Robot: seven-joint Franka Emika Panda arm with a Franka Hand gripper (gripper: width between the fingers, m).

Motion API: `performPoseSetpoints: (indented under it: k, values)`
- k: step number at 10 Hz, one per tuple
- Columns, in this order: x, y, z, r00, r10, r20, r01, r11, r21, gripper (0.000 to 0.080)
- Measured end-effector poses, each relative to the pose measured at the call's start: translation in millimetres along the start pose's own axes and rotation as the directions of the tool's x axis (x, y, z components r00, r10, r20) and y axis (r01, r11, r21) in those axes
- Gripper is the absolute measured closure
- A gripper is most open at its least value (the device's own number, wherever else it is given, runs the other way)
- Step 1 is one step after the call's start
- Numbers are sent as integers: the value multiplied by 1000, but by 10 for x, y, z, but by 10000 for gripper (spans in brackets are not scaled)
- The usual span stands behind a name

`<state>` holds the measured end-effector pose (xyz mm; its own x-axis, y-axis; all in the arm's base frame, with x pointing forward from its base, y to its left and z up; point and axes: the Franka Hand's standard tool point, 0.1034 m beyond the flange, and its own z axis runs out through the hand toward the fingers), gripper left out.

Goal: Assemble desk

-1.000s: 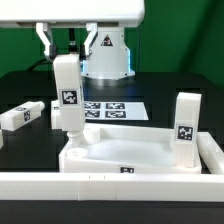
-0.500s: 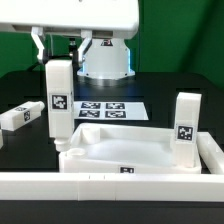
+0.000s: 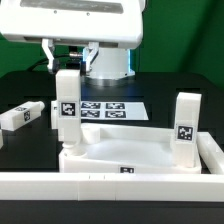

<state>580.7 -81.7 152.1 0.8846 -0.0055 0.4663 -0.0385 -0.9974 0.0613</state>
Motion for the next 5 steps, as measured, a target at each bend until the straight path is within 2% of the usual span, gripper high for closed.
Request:
performPoseSetpoints:
  k: [5]
  values:
    - [-12, -54, 15, 1000, -8, 4, 8, 1000, 5, 515]
